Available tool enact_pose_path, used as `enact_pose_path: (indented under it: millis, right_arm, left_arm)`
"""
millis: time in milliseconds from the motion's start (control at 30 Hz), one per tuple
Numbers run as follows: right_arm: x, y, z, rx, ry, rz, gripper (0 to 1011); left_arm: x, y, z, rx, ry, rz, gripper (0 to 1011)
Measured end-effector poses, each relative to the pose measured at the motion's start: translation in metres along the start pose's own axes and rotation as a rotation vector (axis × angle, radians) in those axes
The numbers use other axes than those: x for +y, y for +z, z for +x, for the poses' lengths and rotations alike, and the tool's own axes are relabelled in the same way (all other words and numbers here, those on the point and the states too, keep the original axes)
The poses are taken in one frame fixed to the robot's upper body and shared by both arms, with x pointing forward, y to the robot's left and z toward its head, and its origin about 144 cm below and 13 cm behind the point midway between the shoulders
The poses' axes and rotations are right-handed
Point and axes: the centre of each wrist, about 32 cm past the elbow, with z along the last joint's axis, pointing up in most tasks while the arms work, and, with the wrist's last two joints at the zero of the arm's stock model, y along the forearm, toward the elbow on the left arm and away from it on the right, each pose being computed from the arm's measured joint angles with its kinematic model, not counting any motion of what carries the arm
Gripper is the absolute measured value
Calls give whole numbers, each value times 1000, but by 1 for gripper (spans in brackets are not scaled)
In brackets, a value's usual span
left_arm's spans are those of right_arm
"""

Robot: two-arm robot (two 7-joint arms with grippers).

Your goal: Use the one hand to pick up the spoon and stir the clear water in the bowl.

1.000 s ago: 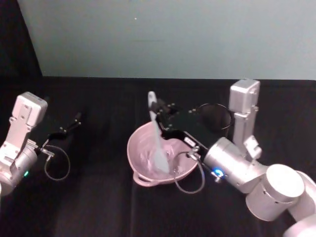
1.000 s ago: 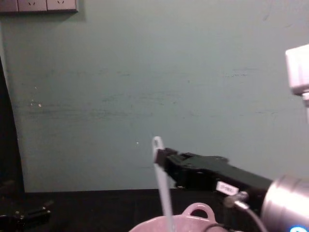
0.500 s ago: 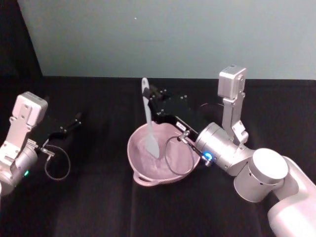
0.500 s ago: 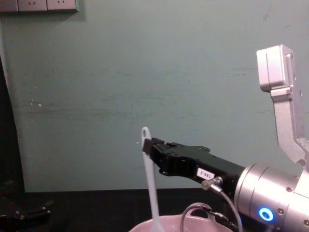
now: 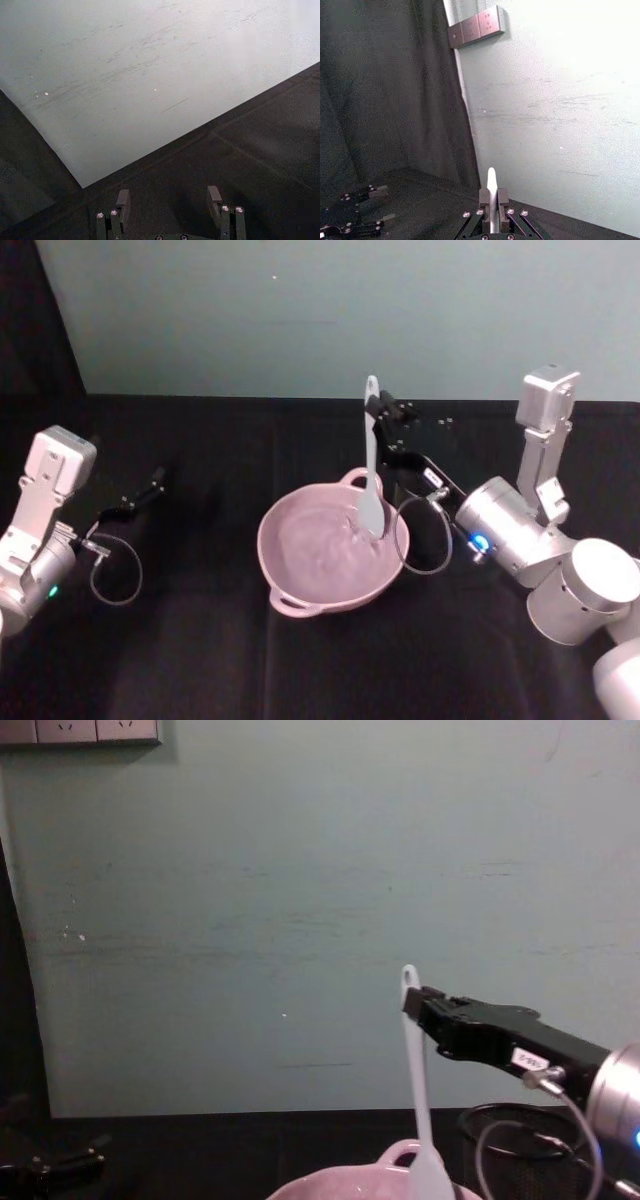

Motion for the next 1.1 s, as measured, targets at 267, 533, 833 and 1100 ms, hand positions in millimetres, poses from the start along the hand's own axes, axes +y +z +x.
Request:
enact_pose_path:
  millis: [267,533,833,1100]
  right_arm:
    - [-11,3,-5,-10,6,-6,104]
    - [-9,-3,-26,10,56,-13,103]
    - [11,-11,-55,33,160,-20,103]
    - [24,-9,-54,26,168,-5,103]
  left_arm:
    - [0,0,0,0,0,0,1011]
    - [0,0,0,0,0,0,1011]
    - [0,0,0,0,0,0,1011]
    - [0,0,0,0,0,0,1011]
